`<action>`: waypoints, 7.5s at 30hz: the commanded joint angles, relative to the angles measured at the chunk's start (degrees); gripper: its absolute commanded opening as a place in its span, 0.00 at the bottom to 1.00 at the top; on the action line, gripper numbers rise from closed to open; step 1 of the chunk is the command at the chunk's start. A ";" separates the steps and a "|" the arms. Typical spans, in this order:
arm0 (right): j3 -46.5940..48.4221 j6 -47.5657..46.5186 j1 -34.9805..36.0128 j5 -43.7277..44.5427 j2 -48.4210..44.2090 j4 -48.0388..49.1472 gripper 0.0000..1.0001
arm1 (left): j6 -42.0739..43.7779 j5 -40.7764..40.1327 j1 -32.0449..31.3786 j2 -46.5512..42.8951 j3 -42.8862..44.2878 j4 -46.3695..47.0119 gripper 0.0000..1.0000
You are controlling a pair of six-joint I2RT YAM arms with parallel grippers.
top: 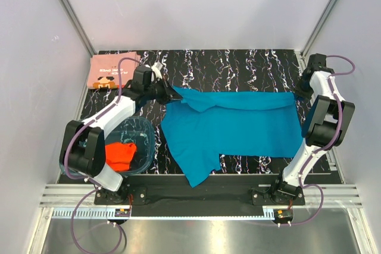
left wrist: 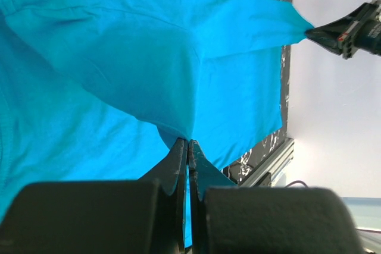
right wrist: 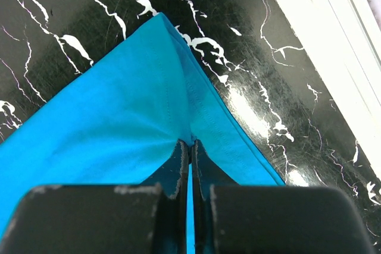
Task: Fold and stack the t-shirts
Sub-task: Fold the tshirt
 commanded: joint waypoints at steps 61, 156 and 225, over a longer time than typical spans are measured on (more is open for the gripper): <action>0.08 -0.42 -0.30 4.95 6.20 -0.38 0.19 | 2.88 7.75 3.25 6.95 -4.25 -0.32 0.00; -8.42 13.63 24.38 -25.87 -6.09 15.85 0.59 | 9.74 -0.53 2.29 4.05 -0.20 3.08 0.81; 1.31 24.20 39.33 -44.97 10.59 0.52 0.00 | 4.73 2.57 5.63 32.53 22.64 -13.85 0.49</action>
